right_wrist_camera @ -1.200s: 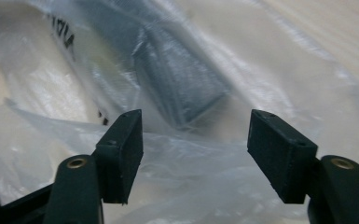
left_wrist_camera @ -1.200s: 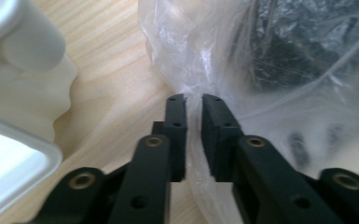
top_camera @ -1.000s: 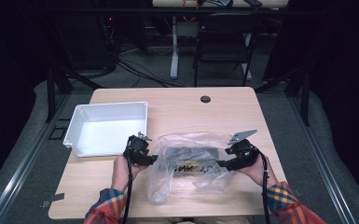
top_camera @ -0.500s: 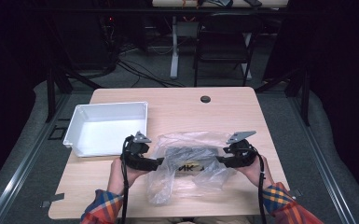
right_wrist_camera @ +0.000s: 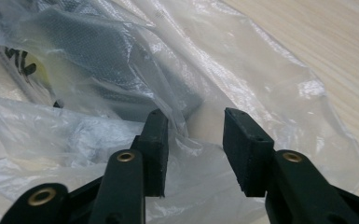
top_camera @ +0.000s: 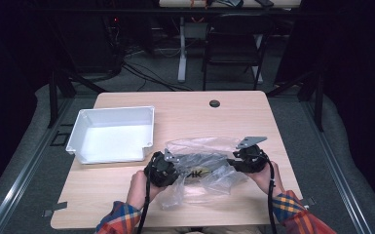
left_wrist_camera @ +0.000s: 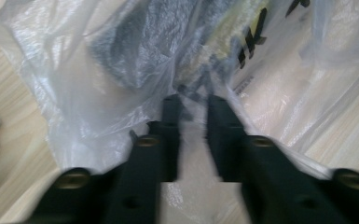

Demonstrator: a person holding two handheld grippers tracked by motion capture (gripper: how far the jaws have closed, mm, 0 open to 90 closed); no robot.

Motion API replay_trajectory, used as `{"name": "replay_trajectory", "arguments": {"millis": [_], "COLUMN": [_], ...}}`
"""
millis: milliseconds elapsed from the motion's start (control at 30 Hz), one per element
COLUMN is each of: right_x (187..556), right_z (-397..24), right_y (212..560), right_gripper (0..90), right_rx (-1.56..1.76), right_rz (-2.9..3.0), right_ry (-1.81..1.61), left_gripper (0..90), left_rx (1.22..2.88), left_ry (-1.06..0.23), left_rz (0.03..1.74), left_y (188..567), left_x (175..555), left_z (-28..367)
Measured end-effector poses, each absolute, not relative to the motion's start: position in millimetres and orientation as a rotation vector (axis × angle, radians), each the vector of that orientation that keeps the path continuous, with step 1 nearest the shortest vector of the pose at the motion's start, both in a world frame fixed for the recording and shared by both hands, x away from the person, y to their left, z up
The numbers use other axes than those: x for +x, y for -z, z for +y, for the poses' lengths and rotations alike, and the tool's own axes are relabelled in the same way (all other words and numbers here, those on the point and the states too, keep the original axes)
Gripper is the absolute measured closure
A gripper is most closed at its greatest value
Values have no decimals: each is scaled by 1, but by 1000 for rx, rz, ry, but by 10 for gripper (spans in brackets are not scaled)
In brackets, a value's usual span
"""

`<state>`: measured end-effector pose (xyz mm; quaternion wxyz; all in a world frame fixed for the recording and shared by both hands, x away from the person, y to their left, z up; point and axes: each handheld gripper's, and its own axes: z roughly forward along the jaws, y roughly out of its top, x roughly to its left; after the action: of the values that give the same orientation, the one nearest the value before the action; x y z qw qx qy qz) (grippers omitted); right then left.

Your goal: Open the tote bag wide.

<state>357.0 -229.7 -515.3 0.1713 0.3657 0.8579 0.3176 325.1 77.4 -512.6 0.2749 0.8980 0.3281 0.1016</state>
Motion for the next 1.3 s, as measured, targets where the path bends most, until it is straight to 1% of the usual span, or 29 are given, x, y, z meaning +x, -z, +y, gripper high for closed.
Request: {"name": "replay_trajectory", "arguments": {"millis": [67,100,167,300,433,633,733,933,1167,1300], "right_x": [358,358,359,361,364,370,374,381,382,382], "right_z": [-230,-230,-231,-230,-228,-226,-226,-229,-229,-231], "right_y": [515,515,516,518,521,526,529,540,547,549], "right_gripper": [626,630,630,633,633,630,625,632,654,664], "right_rx": [1036,1038,1035,1026,1027,1016,1024,1055,1040,1038], "right_rz": [2425,2417,2414,2414,2404,2391,2380,2403,2430,2439], "right_ry": [-899,-885,-877,-843,-815,-751,-718,-668,-604,-582], "left_gripper": [896,899,900,900,900,900,900,900,900,900], "left_rx": [2390,2379,2358,2353,2327,2344,2352,2383,2467,2478], "left_ry": [-306,-327,-340,-424,-472,-555,-558,-498,-466,-437], "left_rz": [885,885,896,927,956,1000,1030,1106,1102,1105], "left_y": [510,509,505,505,507,515,524,546,554,555], "left_x": [326,327,331,340,350,367,377,394,392,390], "left_z": [78,79,82,84,84,86,87,90,86,86]}}
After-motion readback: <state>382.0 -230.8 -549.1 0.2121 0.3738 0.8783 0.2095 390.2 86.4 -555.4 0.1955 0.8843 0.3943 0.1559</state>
